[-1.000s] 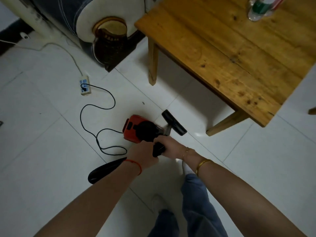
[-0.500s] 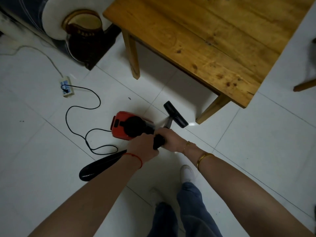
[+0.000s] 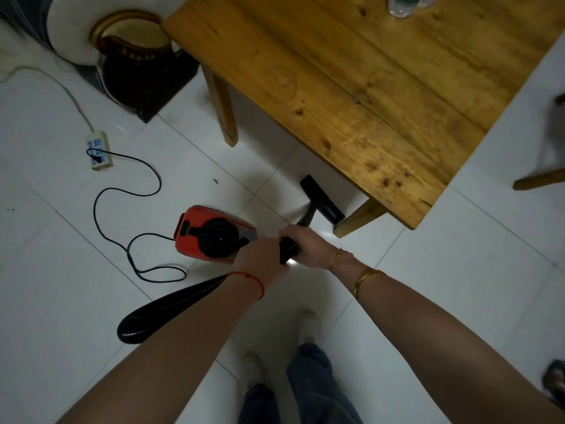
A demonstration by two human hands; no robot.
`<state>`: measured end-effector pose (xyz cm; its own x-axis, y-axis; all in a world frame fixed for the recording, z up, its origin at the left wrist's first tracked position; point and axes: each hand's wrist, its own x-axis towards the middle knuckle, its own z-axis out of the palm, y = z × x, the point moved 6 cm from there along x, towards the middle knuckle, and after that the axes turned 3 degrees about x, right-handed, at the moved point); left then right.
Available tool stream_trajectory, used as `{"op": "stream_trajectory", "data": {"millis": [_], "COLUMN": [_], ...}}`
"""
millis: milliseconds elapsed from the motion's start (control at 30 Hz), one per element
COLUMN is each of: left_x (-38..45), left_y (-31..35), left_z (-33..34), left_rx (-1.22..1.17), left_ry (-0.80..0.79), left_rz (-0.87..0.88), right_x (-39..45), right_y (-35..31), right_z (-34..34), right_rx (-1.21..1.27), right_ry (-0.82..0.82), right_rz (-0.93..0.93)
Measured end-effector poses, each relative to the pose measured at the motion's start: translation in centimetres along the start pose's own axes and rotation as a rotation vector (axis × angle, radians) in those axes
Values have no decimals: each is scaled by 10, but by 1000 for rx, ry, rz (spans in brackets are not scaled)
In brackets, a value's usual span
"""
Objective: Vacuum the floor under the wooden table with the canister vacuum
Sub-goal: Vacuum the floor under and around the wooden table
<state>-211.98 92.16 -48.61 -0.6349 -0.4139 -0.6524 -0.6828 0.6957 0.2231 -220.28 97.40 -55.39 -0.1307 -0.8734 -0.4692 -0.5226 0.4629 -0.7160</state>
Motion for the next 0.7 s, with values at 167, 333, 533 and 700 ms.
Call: {"op": "stream_trajectory", "data": {"millis": [167,333,533,700], "left_x": [-24,-57,-109,-148], "left_y": [-15,-35,-54,-56], "left_z": [5,20,58,90], "left_rx": [18,62,72,77], "left_ry": [-60,-64,-76,-122], "left_rz": [-12,15,28,74], "right_x": [-14,-34,-66,-102], "right_y": [-16,-47,-59,-56], "right_z": [19,53,113,157], "right_rx": [30,59,51,74], "right_ry": [-44,4,41,63], "right_rz": [64,-15,-25,-6]}}
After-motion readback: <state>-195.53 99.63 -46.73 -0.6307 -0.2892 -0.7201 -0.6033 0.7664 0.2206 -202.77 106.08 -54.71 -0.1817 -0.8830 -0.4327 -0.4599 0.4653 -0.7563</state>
